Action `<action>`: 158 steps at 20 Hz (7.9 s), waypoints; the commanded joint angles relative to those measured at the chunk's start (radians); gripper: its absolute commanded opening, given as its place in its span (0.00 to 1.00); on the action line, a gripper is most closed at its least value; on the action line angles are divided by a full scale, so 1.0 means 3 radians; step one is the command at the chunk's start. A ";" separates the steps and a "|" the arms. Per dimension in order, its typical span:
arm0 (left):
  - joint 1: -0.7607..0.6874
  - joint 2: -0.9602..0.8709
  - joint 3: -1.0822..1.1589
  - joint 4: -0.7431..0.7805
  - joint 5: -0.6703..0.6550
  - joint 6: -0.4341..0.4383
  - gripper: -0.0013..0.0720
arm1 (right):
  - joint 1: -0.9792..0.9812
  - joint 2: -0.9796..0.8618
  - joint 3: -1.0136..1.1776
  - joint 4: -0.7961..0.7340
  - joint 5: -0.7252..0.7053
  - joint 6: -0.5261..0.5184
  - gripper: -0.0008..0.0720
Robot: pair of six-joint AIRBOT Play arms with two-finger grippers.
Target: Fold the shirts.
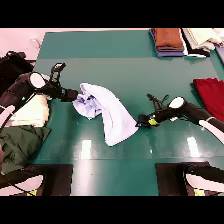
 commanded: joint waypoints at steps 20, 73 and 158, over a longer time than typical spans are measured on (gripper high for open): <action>0.0001 0.1710 0.2743 0.1151 -0.0264 -0.0205 0.06 | -0.2078 0.1935 0.3512 -0.1213 0.1180 0.0071 0.04; 0.0910 0.0843 -0.1277 -0.1041 -0.0102 0.0394 0.06 | -0.2377 0.0613 0.0899 -0.0970 0.1441 -0.0014 0.51; 0.0910 0.0627 -0.0638 0.0098 -0.1272 -0.0019 0.68 | -0.1419 0.0483 0.1560 -0.1797 0.1130 0.0211 0.41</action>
